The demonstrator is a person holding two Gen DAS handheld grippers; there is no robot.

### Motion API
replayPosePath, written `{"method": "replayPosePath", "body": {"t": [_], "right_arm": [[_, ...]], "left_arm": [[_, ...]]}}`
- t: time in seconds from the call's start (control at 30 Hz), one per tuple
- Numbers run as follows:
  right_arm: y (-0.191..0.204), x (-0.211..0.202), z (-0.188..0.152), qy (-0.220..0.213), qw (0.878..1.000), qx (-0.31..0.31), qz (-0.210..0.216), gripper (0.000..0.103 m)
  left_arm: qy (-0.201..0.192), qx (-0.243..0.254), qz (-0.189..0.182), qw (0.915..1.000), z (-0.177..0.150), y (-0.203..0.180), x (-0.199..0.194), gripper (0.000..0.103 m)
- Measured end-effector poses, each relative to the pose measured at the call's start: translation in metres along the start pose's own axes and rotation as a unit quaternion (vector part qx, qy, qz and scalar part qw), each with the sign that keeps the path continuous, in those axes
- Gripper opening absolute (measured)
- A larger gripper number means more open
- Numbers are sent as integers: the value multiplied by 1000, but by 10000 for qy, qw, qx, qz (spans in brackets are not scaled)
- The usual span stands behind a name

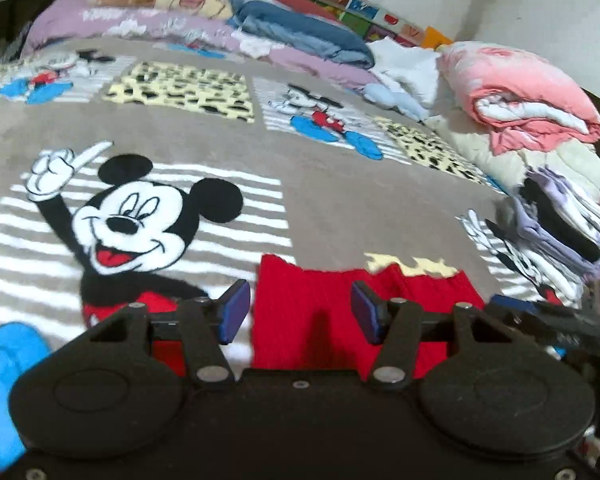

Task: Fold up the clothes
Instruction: 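Smooth the flattened red sweater with both open grippers near its hem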

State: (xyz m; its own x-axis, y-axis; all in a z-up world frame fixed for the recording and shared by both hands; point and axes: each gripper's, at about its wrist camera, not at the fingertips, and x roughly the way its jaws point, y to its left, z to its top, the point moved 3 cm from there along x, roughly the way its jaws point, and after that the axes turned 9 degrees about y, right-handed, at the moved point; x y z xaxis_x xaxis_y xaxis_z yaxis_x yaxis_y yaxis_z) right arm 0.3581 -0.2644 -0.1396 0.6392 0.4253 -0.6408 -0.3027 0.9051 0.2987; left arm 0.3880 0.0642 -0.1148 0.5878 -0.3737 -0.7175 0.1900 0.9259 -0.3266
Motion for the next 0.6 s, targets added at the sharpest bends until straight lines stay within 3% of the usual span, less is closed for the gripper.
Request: {"method": "replayPosePath", "body": {"t": [0.07, 0.13, 0.17, 0.2, 0.23, 0.3, 0.37, 0.5, 0.6], "right_arm": [[-3, 4, 2, 9, 9999, 30, 100, 56], [-4, 9, 4, 22, 9998, 20, 195, 56], [-6, 13, 1, 33, 9995, 48, 299, 55], [-10, 19, -4, 98, 9995, 123, 275, 36], [-14, 25, -8, 170, 9994, 203, 237, 15], [-22, 16, -8, -67, 9985, 480, 263, 12], [-34, 5, -8, -287, 9953, 867, 323, 11], [-46, 16, -15, 38, 9920, 1234, 270, 11], [-42, 15, -14, 60, 9931, 1164, 108, 18]], "left_arm": [[110, -102, -42, 9999, -1, 5, 12, 53], [208, -212, -101, 9995, -2, 10, 23, 22], [257, -267, -131, 9992, -2, 13, 29, 14], [306, -322, -161, 9989, -3, 15, 35, 8], [281, -422, -196, 9985, -4, 19, 36, 7], [114, -691, -276, 9972, -5, 28, 31, 7], [84, -942, -323, 9950, -6, 38, 31, 7], [323, -1478, -543, 9870, -7, 55, 39, 16], [272, -1358, -302, 9899, -2, 52, 29, 22]]}}
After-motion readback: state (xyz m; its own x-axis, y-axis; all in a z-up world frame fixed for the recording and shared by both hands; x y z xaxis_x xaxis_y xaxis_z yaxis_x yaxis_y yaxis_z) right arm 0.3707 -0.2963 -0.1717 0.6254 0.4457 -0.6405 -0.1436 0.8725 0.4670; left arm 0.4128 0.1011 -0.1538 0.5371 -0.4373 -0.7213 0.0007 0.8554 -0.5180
